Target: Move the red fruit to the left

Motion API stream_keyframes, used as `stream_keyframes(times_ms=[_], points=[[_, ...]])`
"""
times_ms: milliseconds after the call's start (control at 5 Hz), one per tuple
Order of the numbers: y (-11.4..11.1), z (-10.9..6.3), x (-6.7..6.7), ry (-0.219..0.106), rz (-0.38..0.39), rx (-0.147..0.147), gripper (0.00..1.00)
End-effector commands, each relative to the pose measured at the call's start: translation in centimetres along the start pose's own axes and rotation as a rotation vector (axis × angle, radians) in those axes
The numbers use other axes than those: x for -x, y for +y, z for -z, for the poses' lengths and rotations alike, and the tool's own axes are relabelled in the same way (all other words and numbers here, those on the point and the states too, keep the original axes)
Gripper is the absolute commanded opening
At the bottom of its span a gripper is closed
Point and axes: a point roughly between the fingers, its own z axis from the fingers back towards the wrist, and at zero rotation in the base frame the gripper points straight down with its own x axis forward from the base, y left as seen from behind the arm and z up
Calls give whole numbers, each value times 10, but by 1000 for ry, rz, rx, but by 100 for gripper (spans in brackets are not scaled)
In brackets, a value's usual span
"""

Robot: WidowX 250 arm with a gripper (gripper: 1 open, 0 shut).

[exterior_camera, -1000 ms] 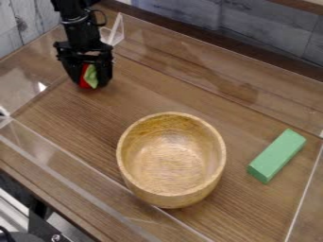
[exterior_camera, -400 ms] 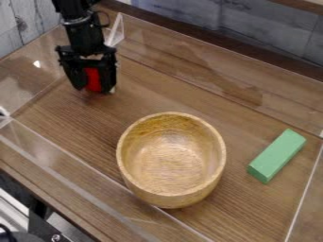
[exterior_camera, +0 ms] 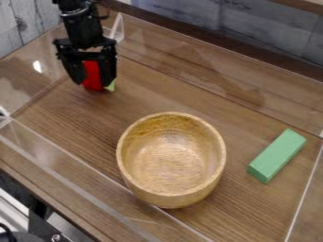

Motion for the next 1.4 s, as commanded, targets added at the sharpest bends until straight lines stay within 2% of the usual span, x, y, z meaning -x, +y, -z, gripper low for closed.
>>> stream_keyframes(times_ms=[0, 200, 600, 800, 1000, 1200], points=[[4, -18, -15, -57, 55, -26, 100], [3, -18, -17, -54, 101, -27, 100], [-26, -48, -2, -73, 38, -23, 100], [-30, -55, 0, -83, 21, -23, 0], [-30, -56, -1, -86, 5, -24, 100], [-31, -52, -6, -88, -13, -25, 100]])
